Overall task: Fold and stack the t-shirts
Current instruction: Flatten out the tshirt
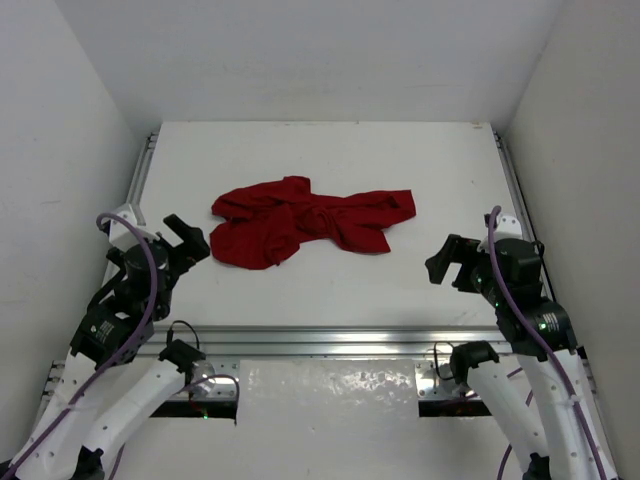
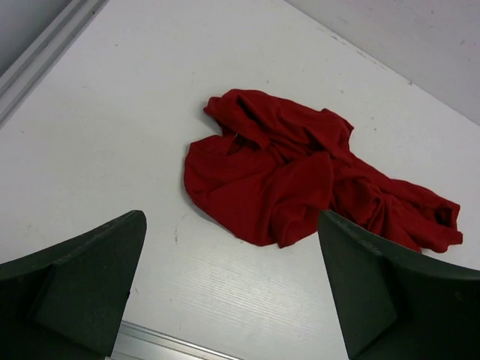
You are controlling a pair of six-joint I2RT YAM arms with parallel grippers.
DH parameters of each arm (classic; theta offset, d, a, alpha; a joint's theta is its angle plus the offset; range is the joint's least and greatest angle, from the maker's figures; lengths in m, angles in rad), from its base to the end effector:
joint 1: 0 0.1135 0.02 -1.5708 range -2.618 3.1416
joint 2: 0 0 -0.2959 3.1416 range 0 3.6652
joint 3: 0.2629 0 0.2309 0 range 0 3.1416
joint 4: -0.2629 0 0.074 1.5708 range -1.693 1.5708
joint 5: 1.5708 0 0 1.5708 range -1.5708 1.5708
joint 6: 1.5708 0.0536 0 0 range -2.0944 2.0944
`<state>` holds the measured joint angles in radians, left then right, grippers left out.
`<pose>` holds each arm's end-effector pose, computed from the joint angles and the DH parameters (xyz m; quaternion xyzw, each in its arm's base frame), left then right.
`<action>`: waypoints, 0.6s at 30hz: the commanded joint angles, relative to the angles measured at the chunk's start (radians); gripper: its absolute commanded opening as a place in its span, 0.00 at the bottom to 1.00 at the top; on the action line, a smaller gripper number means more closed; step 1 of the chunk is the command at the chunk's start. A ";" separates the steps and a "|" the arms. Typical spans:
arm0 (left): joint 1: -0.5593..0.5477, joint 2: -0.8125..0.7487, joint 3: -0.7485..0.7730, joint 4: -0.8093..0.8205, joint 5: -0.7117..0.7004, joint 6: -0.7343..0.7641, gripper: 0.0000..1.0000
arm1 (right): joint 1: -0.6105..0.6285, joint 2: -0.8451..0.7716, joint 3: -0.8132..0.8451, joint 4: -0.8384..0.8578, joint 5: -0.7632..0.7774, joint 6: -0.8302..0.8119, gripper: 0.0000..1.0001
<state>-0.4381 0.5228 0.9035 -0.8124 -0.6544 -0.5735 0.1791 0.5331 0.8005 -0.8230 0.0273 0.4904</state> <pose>0.0629 0.0066 0.3510 -0.2269 0.7839 -0.0106 0.5778 0.0718 0.0115 0.3134 0.1420 0.8622 0.1484 0.4630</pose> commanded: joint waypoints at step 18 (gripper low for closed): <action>-0.191 0.953 0.047 0.325 0.127 -0.322 0.75 | -0.001 0.117 -0.049 0.100 -0.148 -0.015 0.99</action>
<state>-0.6304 1.4490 0.8654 -0.5198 -0.4301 -0.8349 0.1791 0.6670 0.7490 -0.7681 -0.0948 0.4923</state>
